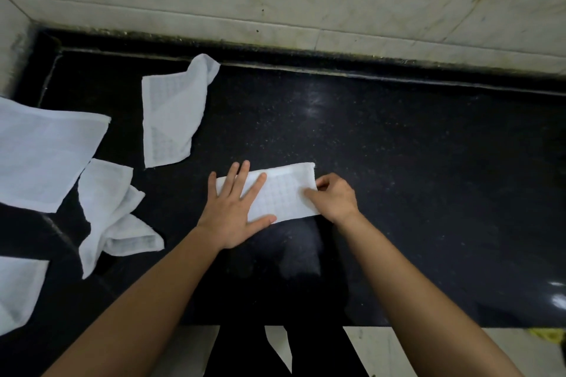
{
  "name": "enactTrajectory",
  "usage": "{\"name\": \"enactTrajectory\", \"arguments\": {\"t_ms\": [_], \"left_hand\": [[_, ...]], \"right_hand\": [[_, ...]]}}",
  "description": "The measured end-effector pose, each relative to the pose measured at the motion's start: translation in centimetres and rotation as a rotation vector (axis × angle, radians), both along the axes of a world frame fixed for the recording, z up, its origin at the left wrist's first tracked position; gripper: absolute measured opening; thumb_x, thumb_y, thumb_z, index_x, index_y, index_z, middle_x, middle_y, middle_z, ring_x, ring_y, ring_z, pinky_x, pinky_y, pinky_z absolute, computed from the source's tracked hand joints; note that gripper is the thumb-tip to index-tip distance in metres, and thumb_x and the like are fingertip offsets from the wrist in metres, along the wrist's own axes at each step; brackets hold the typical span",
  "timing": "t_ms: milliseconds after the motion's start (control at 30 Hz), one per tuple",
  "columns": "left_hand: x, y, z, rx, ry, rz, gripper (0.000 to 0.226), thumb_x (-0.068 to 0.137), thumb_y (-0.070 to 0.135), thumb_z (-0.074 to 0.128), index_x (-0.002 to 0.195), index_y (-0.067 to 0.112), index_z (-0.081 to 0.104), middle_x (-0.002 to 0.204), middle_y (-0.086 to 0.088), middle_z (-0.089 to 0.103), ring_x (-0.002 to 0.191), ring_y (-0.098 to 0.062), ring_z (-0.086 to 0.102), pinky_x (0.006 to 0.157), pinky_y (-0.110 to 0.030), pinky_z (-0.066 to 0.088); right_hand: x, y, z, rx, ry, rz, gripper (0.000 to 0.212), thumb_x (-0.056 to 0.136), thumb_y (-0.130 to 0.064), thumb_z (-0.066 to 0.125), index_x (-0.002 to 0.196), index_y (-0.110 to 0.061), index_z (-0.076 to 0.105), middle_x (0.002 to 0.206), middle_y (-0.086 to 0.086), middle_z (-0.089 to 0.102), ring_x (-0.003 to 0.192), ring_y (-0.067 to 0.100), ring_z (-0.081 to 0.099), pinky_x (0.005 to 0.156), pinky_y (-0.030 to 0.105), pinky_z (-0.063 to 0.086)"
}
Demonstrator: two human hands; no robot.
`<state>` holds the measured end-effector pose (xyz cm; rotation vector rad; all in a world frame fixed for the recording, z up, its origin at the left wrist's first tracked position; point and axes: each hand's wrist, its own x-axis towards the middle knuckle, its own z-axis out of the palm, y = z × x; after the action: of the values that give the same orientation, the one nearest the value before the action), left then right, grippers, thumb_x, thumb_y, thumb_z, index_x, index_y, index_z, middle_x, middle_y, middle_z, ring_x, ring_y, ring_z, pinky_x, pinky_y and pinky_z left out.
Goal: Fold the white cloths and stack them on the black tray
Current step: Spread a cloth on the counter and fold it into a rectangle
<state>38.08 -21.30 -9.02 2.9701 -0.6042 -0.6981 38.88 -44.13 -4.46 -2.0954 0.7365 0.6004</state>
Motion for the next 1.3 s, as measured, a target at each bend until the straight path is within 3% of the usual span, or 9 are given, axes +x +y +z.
{"name": "enactTrajectory", "arguments": {"t_ms": [167, 300, 400, 500, 867, 1000, 1100, 1167, 1300], "left_hand": [[-0.1, -0.2, 1.2, -0.091, 0.015, 0.076, 0.090, 0.084, 0.082, 0.020, 0.155, 0.035, -0.011, 0.161, -0.007, -0.028, 0.148, -0.027, -0.026, 0.118, -0.060, -0.008], [-1.6, 0.0, 3.2, -0.561, -0.148, 0.709, 0.065, 0.099, 0.057, 0.035, 0.156, 0.030, 0.019, 0.165, -0.007, 0.001, 0.151, -0.026, 0.005, 0.120, -0.051, 0.009], [-1.8, 1.2, 4.6, -1.024, 0.230, 1.372, 0.056, 0.102, 0.052, 0.031, 0.149, 0.022, 0.037, 0.148, -0.006, 0.041, 0.129, -0.022, 0.047, 0.114, -0.048, 0.035], [-1.9, 2.8, 5.6, -1.316, 0.458, 1.596, 0.059, 0.104, 0.051, 0.030, 0.148, 0.013, 0.039, 0.134, -0.010, 0.058, 0.117, -0.021, 0.059, 0.104, -0.045, 0.046], [-2.9, 6.0, 4.9, -1.400, 0.551, 1.471, 0.061, 0.103, 0.052, 0.032, 0.148, 0.012, 0.038, 0.136, -0.013, 0.058, 0.120, -0.021, 0.059, 0.101, -0.040, 0.048], [-3.5, 5.9, 4.6, -0.852, 0.116, 1.030, 0.045, 0.105, 0.037, 0.037, 0.146, 0.017, 0.043, 0.149, -0.004, 0.046, 0.133, -0.019, 0.046, 0.111, -0.035, 0.036], [-3.4, 6.1, 3.1, -0.491, -0.201, 0.454, 0.049, 0.106, 0.032, 0.034, 0.152, 0.015, 0.033, 0.164, -0.007, 0.018, 0.151, -0.024, 0.015, 0.115, -0.043, 0.023], [-3.1, 6.2, 1.8, -0.296, -0.221, 0.200, 0.054, 0.106, 0.037, 0.023, 0.156, 0.014, 0.022, 0.167, -0.007, 0.002, 0.153, -0.023, -0.001, 0.118, -0.048, 0.018], [-2.8, 7.2, -0.1, -0.069, -0.142, 0.019, 0.069, 0.102, 0.052, 0.010, 0.158, 0.011, 0.011, 0.166, -0.005, -0.006, 0.153, -0.020, -0.004, 0.121, -0.054, 0.015]], "right_hand": [[0.0, -0.4, 1.3, 0.497, 0.086, -0.365, 0.023, 0.083, -0.026, 0.076, 0.104, -0.016, 0.072, 0.092, -0.002, 0.073, 0.084, 0.013, 0.065, 0.071, 0.028, 0.049], [0.0, 0.8, 2.2, 0.557, -0.062, -0.343, 0.017, 0.089, -0.024, 0.067, 0.106, -0.022, 0.073, 0.091, -0.005, 0.076, 0.080, 0.011, 0.067, 0.069, 0.027, 0.049], [-0.1, 3.9, 2.0, 0.466, -0.158, -0.155, 0.023, 0.089, -0.022, 0.070, 0.111, -0.023, 0.071, 0.095, -0.002, 0.074, 0.088, 0.014, 0.070, 0.081, 0.032, 0.057], [-0.1, 8.1, 1.2, 0.285, -0.189, 0.093, 0.024, 0.087, -0.026, 0.072, 0.111, -0.027, 0.069, 0.083, -0.010, 0.065, 0.078, 0.010, 0.064, 0.079, 0.028, 0.055], [-1.5, 14.2, 0.0, 0.065, -0.156, 0.503, 0.045, 0.093, -0.034, 0.063, 0.136, -0.020, 0.057, 0.103, -0.008, 0.067, 0.102, 0.011, 0.063, 0.094, 0.025, 0.049], [-2.4, 11.5, 0.4, -0.149, -0.481, 0.520, 0.031, 0.098, -0.026, 0.056, 0.125, -0.016, 0.065, 0.113, 0.001, 0.063, 0.091, 0.016, 0.064, 0.084, 0.034, 0.054], [-3.1, 9.7, -0.8, -0.410, -0.694, 0.709, 0.041, 0.100, -0.026, 0.047, 0.138, -0.010, 0.054, 0.140, 0.012, 0.051, 0.118, 0.030, 0.055, 0.097, 0.047, 0.051], [-3.0, 9.1, -1.8, -0.458, -0.561, 0.872, 0.054, 0.106, -0.035, 0.032, 0.155, -0.011, 0.029, 0.164, 0.014, 0.019, 0.147, 0.033, 0.024, 0.118, 0.049, 0.027], [-1.8, 8.1, -3.7, -0.567, -0.373, 1.085, 0.069, 0.105, -0.055, 0.013, 0.157, -0.016, -0.011, 0.164, 0.003, -0.020, 0.152, 0.032, -0.014, 0.123, 0.054, 0.001]]}}
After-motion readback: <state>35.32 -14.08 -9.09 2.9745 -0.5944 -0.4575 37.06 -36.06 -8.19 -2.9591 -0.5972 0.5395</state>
